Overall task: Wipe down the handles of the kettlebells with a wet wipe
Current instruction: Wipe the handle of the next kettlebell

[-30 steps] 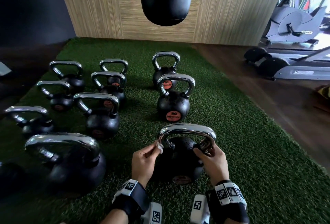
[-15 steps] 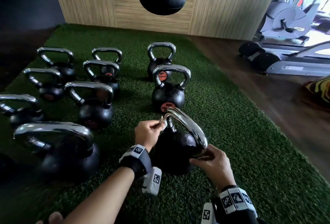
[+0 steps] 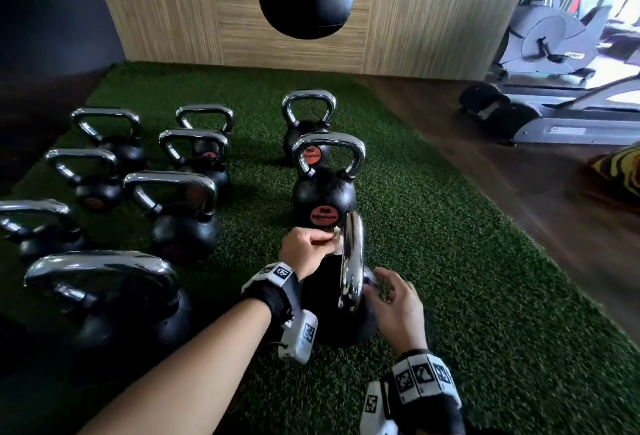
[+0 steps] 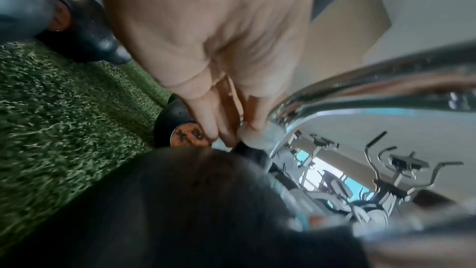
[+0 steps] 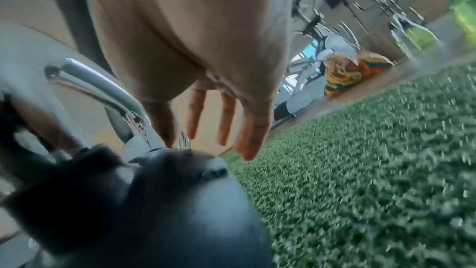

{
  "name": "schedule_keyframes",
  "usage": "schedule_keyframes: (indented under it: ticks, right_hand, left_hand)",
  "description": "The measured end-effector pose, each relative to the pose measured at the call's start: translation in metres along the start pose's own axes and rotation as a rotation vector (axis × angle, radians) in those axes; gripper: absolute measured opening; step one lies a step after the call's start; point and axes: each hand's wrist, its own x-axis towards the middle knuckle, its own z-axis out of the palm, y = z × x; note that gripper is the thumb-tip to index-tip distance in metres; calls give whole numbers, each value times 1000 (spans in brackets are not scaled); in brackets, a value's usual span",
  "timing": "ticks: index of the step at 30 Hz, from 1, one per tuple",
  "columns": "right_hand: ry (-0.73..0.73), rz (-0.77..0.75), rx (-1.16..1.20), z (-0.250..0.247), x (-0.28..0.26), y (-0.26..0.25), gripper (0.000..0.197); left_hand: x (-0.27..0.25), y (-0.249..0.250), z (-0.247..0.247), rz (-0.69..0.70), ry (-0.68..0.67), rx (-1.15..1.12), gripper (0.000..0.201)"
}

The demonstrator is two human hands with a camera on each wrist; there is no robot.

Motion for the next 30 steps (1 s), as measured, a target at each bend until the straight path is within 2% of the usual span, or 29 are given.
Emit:
schedule_keyframes:
  ticks: [2,4,8,14,16,18,21,24,27,30]
  right_hand:
    - [-77,62,56,11,3,0,47]
    - [-111,62,96,19,4,3,49]
    - [-145,36,98,20,3,14,52]
    - [-169,24,132,20,2,18,55]
    - [-164,20,147,20,2,18,55]
    - [-159,24,154,19,2,18,54]
    - [-162,18,173,18,1,18,55]
    - [-157,-1,175,18,1,19,55]
    - [-154,12,178,19,2,20,52]
    - [-154,15,182,20,4,21,52]
  left_hand:
    - [-4,1,5,20,86,61,25]
    - [-3,7,7,20,100,81,24]
    - [0,19,6,61,166,-13,17]
    - [4,20,6,24,143,-94,16]
    - [8,25,2,58,118,-168,19]
    - [7,29,-1,88,83,-283,30]
    - [4,33,-9,39,-6,-453,40]
    - [10,42,-19,-26,-115,-518,23]
    - [9,55,-25,-99,-161,-483,27]
    - [0,56,-38,-155,-245,-481,18]
